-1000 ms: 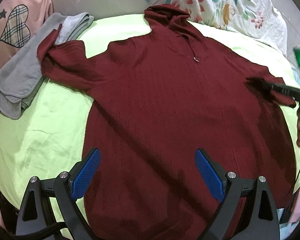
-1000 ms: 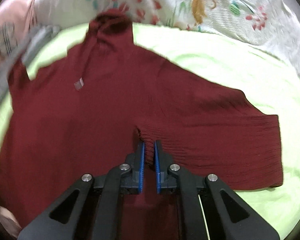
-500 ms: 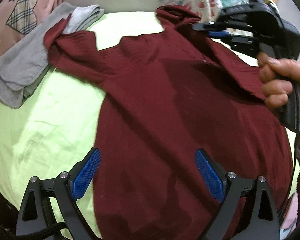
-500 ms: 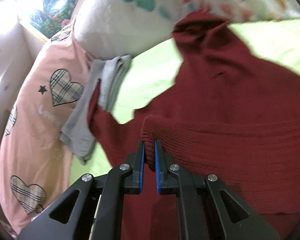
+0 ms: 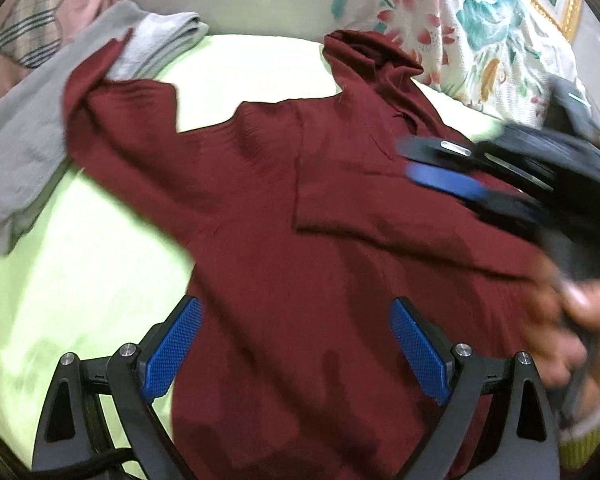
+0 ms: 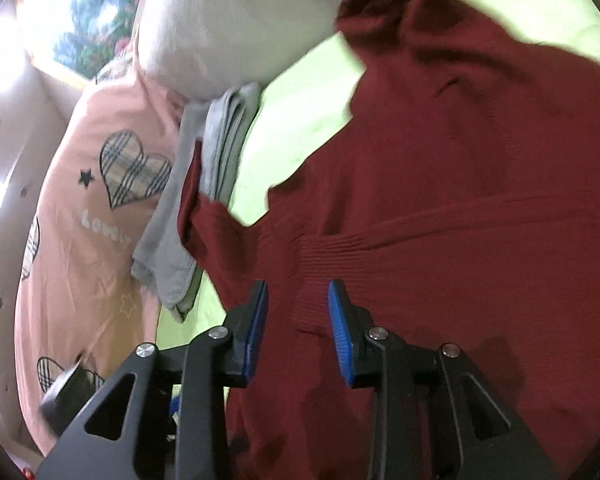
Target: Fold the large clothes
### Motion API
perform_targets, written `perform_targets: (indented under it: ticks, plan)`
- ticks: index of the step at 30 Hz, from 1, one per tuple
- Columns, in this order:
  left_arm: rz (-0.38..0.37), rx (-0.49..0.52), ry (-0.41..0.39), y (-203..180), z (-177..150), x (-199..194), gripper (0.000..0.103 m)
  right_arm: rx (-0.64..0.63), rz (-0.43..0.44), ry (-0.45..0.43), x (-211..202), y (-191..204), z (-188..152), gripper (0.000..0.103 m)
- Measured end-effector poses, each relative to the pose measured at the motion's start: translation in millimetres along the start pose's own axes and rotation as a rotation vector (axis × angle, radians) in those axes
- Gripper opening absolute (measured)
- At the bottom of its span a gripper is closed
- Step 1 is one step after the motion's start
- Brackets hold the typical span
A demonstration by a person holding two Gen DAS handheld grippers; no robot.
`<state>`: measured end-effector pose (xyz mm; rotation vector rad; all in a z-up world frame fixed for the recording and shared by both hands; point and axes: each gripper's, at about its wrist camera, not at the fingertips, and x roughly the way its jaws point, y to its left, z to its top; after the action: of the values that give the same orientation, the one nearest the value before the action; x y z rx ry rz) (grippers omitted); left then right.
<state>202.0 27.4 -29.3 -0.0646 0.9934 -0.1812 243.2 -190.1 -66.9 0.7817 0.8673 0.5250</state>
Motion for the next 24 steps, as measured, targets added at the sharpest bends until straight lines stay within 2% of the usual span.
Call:
perform_targets:
  ticks: [3, 6, 7, 10, 11, 12, 13, 17, 19, 21, 24]
  plan:
    - [-0.012, -0.007, 0.046, -3, 23, 33, 0.09, 0.032, -0.052, -0.083, -48, -14, -10, 0.032]
    - [-0.124, -0.064, 0.135, -2, 44, 70, 0.084, 0.068, -0.088, -0.155, -95, -28, -22, 0.033]
    - [-0.127, -0.074, 0.15, -2, 48, 79, 0.082, 0.08, -0.099, -0.175, -108, -34, -26, 0.035]
    - [-0.083, -0.055, 0.109, -9, 57, 88, 0.05, 0.12, -0.134, -0.23, -142, -51, -38, 0.038]
    - [-0.084, -0.043, 0.098, -11, 59, 89, 0.023, 0.134, -0.151, -0.249, -153, -57, -42, 0.038]
    - [-0.103, -0.039, 0.095, -13, 61, 89, 0.01, 0.151, -0.183, -0.276, -165, -65, -45, 0.038]
    - [-0.118, -0.041, 0.087, -14, 61, 88, 0.009, 0.162, -0.206, -0.293, -172, -71, -46, 0.038]
    - [-0.105, -0.03, -0.028, -12, 61, 62, 0.007, 0.211, -0.292, -0.36, -202, -99, -44, 0.038]
    - [-0.068, -0.037, -0.083, -3, 62, 51, 0.007, 0.242, -0.347, -0.377, -214, -110, -42, 0.038]
    - [-0.031, -0.055, -0.087, 10, 64, 54, 0.007, 0.265, -0.394, -0.381, -220, -121, -35, 0.038]
    - [-0.047, -0.109, -0.051, 28, 64, 64, 0.007, 0.266, -0.438, -0.353, -213, -129, -21, 0.047]
